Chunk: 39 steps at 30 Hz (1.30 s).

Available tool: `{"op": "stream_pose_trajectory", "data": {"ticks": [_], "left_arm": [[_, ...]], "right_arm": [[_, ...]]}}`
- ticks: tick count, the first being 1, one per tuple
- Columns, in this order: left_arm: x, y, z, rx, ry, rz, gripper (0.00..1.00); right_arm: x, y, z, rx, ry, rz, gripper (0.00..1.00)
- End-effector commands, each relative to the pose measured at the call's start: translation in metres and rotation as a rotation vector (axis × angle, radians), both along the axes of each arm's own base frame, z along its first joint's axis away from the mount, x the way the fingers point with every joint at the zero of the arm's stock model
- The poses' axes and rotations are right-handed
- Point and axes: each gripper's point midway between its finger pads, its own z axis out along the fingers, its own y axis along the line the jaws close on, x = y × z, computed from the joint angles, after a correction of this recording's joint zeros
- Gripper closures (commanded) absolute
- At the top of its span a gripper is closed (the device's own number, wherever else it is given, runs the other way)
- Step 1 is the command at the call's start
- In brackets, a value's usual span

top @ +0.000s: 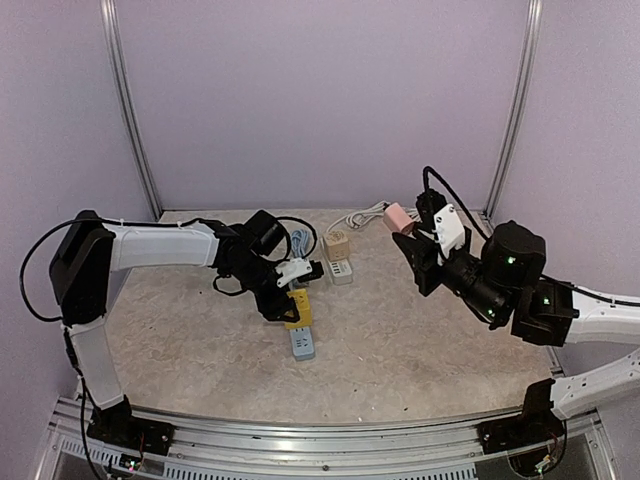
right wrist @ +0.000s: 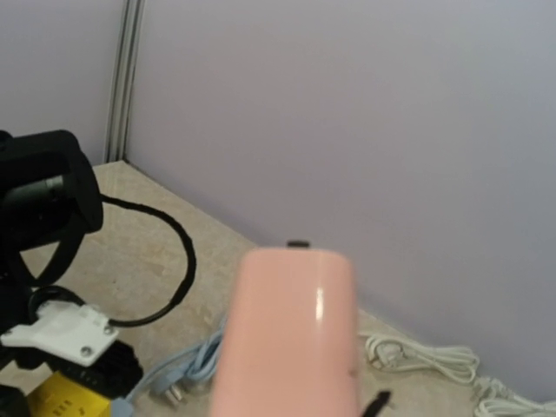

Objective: Insert the plug
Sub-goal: Adjust the socket at the center of the board.

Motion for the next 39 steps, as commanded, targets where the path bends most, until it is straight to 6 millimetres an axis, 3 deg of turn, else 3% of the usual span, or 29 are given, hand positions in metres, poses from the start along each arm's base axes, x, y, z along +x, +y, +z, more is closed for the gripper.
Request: {"op": "stream_pose_trajectory", "data": {"ticks": [1,9,14,20,28,33,39], "left_arm": [[0.0,-0.002,-0.002,-0.025,0.006,0.1,0.38],[0.004,-0.001,-0.026,0.089,0.019,0.294,0.46],[0.003,-0.008,-0.037,0.107,0.065,0.447,0.49],[-0.008,-0.023,-0.037,0.082,0.079,0.586,0.49],[-0.019,-0.033,-0.026,0.04,0.141,0.757,0.49],[-0.028,-0.048,-0.019,0.05,0.145,0.759,0.48],[-0.036,-0.057,-0.021,0.049,0.167,0.768,0.4]], "right_arm": [[0.004,-0.007,0.008,-0.031,0.083,-0.029,1.0],[0.002,0.007,-0.012,-0.24,0.286,0.011,1.0],[-0.003,0.025,-0.052,-0.415,0.457,0.079,1.0],[-0.016,0.035,-0.096,-0.543,0.612,0.165,1.0],[-0.032,0.035,-0.124,-0.658,0.718,0.258,1.0],[-0.044,0.035,-0.147,-0.764,0.785,0.327,1.0],[-0.046,0.035,-0.16,-0.836,0.814,0.353,1.0]]}}
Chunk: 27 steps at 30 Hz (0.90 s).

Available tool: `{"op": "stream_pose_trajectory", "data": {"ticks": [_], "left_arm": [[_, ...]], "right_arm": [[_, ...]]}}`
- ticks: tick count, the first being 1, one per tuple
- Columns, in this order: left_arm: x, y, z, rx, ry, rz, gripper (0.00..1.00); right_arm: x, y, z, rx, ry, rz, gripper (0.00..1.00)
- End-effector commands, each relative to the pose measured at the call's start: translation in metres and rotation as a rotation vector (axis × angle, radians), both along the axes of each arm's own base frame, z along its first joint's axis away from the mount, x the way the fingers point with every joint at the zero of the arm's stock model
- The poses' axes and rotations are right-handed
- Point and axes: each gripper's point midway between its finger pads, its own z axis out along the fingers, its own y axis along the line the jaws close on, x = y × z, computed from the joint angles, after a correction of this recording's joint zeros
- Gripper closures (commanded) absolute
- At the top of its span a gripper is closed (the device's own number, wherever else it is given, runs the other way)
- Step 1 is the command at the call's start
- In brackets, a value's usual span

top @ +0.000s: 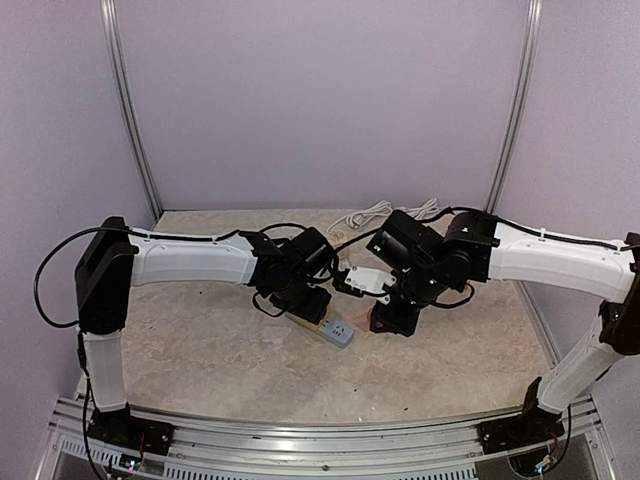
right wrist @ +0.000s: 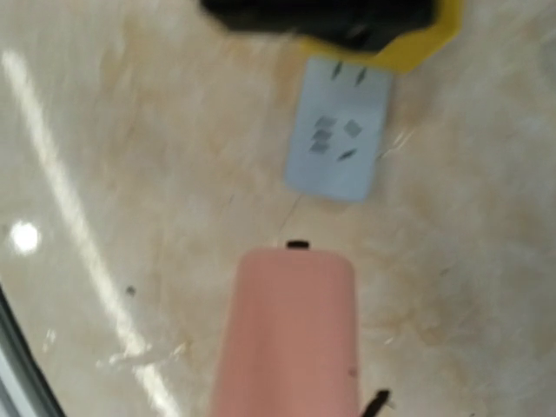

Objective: Insert the plug
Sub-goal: Adjust the socket at the center of the board, then insert the plug into the socket slot.

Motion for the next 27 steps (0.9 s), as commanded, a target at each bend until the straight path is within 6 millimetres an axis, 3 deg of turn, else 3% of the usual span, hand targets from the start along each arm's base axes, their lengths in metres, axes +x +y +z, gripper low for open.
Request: {"op": "stream_pose_trajectory", "data": {"ticks": [1,7,15,22,27], "left_arm": [[-0.029,-0.012,-0.019,-0.02,0.118,0.021,0.38],[-0.023,-0.01,-0.01,-0.058,0.069,0.04,0.24],[-0.015,-0.013,0.035,-0.187,-0.071,0.006,0.04],[-0.009,-0.008,0.082,-0.337,-0.222,0.01,0.01],[-0.004,0.016,0.109,-0.424,-0.311,0.084,0.01]], "right_arm": [[-0.004,-0.002,0.0,-0.04,0.043,0.049,1.0],[0.006,-0.003,-0.006,-0.078,0.056,0.052,1.0],[0.024,-0.005,-0.001,-0.032,0.085,0.022,1.0],[0.039,-0.003,-0.002,-0.021,0.12,0.008,1.0],[0.046,0.006,-0.012,-0.039,0.165,0.022,1.0]]}}
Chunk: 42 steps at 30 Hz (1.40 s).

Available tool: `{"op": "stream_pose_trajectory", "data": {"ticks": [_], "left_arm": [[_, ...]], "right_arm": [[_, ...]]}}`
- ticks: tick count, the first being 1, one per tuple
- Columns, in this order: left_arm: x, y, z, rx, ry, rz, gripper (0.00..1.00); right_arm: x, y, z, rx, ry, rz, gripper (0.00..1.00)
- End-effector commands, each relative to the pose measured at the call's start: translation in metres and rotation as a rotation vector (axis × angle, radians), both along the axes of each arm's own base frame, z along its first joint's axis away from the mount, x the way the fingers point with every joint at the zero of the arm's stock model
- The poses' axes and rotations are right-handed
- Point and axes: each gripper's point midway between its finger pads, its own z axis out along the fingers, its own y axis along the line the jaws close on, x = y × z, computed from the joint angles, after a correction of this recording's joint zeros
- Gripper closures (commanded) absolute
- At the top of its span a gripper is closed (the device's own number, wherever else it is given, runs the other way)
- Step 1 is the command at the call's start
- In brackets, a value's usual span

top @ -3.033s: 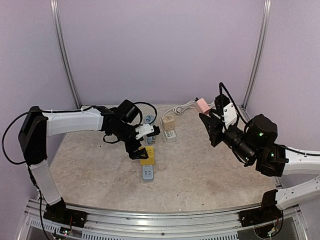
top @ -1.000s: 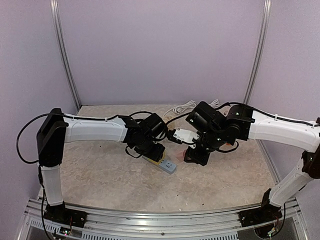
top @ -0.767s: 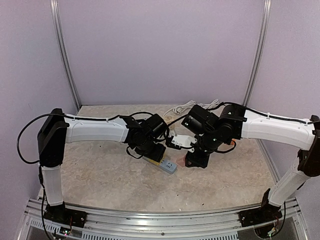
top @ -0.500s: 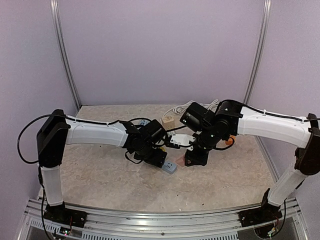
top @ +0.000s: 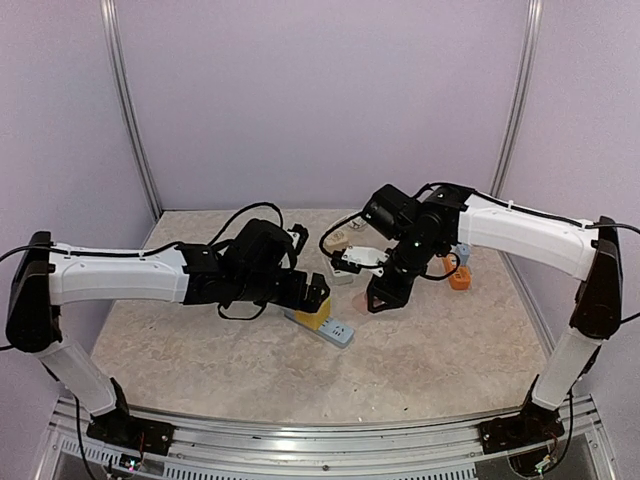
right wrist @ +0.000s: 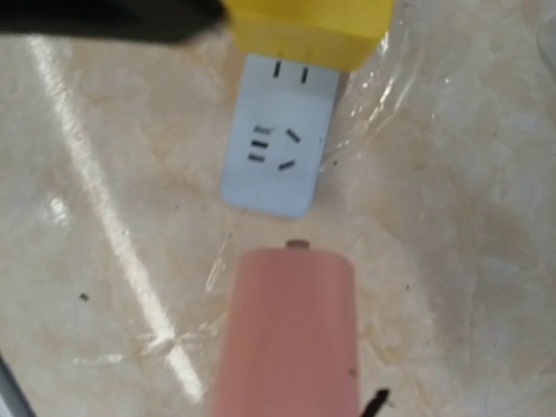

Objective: Insert the plug
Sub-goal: Insert the plug into the socket slot.

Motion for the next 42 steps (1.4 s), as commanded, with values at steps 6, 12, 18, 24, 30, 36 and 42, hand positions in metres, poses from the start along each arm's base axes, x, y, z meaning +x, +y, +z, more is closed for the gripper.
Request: {"op": "stream_pose_trajectory", "data": {"ticks": [6,12,18,24,30,36,42], "left_arm": [[0.023,0.058,0.037,-0.142,-0.14,0.26,0.01],[0.019,0.086,0.034,-0.132,-0.152,0.34,0.01],[0.016,0.095,0.024,-0.074,-0.162,0.376,0.01],[0.015,0.1,0.016,-0.058,-0.16,0.388,0.01],[0.015,0.1,0.014,-0.064,-0.158,0.393,0.01],[0.013,0.1,0.009,-0.057,-0.153,0.393,0.01],[0.013,0.099,0.008,-0.064,-0.153,0.397,0.01]], "right_arm": [[0.014,0.026,-0.024,-0.041,0.106,0.032,1.0],[0.021,0.04,-0.046,-0.094,0.181,0.028,1.0],[0.018,0.038,-0.059,-0.129,0.221,0.008,1.0],[0.011,0.036,-0.062,-0.146,0.224,0.013,1.0],[0.009,0.04,-0.071,-0.156,0.244,0.018,1.0],[0.008,0.044,-0.076,-0.162,0.253,0.027,1.0],[0.007,0.049,-0.081,-0.166,0.26,0.033,1.0]]}}
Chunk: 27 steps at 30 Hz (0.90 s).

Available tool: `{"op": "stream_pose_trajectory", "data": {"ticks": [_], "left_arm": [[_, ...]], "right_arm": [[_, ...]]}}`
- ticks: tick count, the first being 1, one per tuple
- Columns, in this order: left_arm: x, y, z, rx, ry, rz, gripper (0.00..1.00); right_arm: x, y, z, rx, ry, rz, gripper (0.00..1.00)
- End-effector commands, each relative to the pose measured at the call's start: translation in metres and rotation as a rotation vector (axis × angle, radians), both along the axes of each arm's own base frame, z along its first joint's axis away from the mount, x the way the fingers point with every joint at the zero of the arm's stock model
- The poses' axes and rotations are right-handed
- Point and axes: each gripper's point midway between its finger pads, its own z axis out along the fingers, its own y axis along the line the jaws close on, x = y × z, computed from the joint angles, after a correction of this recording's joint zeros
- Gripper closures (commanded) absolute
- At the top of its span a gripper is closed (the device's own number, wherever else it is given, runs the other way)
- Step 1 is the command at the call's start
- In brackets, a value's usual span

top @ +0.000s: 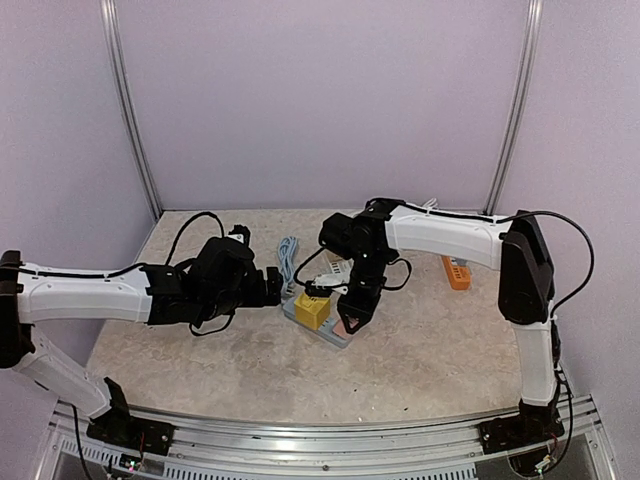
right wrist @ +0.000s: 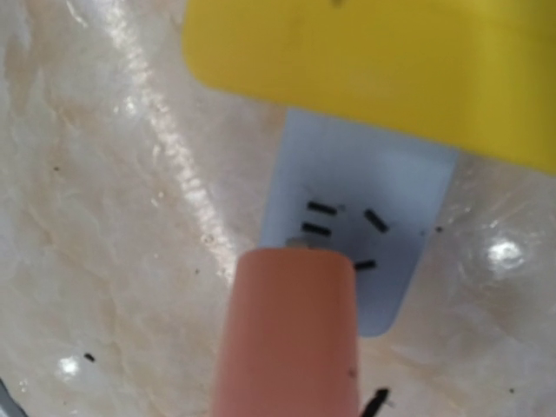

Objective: Insert the plug
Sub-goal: Insert the plug into the socket slot.

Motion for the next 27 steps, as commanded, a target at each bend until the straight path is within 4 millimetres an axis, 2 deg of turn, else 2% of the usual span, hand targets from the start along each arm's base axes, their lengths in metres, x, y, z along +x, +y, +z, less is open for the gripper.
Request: {"op": "stream_pose_trajectory", "data": {"ticks": [1,27], "left_arm": [[-0.0027,0.0009,-0.0026,-0.004,-0.002,0.007,0.01],[-0.0034,0.0011,-0.0045,0.0,0.0,0.011,0.01]], "right_arm": [[-0.0028,0.0087,-0.002,0.003,0.013,0.008,1.0],[-0.001,0.0023,-0.0077,-0.035,-0.002,-0.005,1.0]]}}
